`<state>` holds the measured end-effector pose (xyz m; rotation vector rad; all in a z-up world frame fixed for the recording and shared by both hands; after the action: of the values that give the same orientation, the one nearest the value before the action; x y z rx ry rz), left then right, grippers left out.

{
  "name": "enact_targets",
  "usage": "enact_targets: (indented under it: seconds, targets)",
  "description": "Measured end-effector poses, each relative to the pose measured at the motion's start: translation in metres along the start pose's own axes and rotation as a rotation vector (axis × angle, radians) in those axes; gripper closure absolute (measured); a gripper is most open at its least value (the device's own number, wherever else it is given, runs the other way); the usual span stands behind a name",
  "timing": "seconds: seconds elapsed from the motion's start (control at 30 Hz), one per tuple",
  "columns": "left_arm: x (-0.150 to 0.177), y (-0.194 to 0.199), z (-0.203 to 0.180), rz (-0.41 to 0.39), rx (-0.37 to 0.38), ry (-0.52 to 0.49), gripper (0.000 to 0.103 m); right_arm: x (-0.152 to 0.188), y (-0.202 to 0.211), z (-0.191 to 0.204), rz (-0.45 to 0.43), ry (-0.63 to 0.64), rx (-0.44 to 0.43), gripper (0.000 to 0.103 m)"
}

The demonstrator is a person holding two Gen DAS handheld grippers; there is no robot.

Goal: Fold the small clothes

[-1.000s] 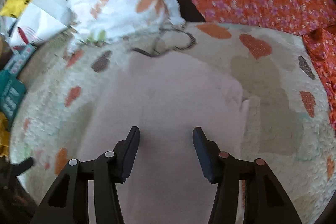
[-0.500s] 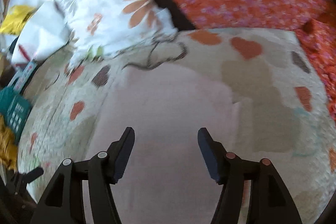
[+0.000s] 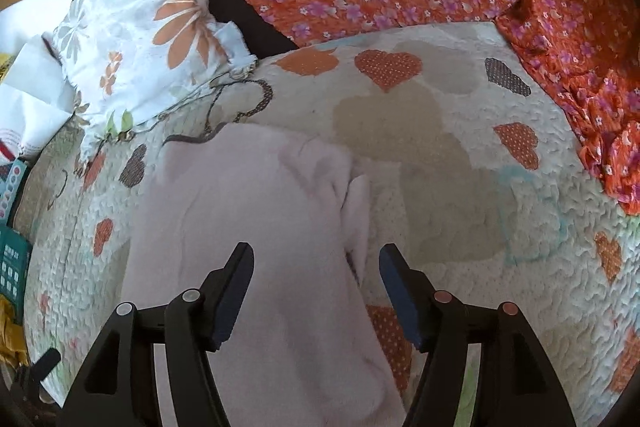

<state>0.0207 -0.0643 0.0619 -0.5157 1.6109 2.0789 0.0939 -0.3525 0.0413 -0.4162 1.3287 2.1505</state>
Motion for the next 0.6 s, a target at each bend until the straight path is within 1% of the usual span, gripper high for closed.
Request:
enact_targets:
  seconds: [0.1, 0.17, 0.3, 0.33, 0.4, 0.47, 0.6]
  targets:
    - [0.003, 0.021, 0.005, -0.086, -0.042, 0.017, 0.0, 0.005, 0.014, 0.008, -0.015, 0.012, -0.019, 0.033]
    - [0.005, 0.036, 0.01, -0.144, -0.062, 0.038, 0.0, 0.009, 0.031, 0.015, -0.041, 0.018, -0.031, 0.033]
    - [0.015, 0.064, 0.021, -0.232, -0.064, 0.079, 0.0, 0.019, 0.071, 0.026, -0.109, 0.029, -0.048, 0.028]
    - [0.019, 0.071, 0.024, -0.249, -0.074, 0.092, 0.0, 0.021, 0.081, 0.029, -0.121, 0.028, -0.049, 0.027]
    - [0.023, 0.08, 0.028, -0.267, -0.089, 0.102, 0.0, 0.025, 0.097, 0.035, -0.122, 0.03, -0.084, 0.026]
    - [0.022, 0.089, 0.028, -0.279, -0.105, 0.105, 0.0, 0.029, 0.11, 0.038, -0.12, 0.037, -0.104, 0.024]
    - [0.01, 0.104, 0.022, -0.305, -0.071, 0.103, 0.0, 0.03, 0.117, 0.036, -0.116, 0.055, -0.06, 0.021]
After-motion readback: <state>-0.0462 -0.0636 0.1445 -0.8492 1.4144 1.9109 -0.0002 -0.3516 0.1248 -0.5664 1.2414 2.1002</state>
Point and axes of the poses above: each gripper's, at about its wrist camera, not at the fingertips, and y roughly against the way its jaws point, z to its left, x to its underside, the point moved 1 cm from there along -y, roughly the way its jaws point, and after that the axes turned 15 degrees about -x, right-handed, at the moved point
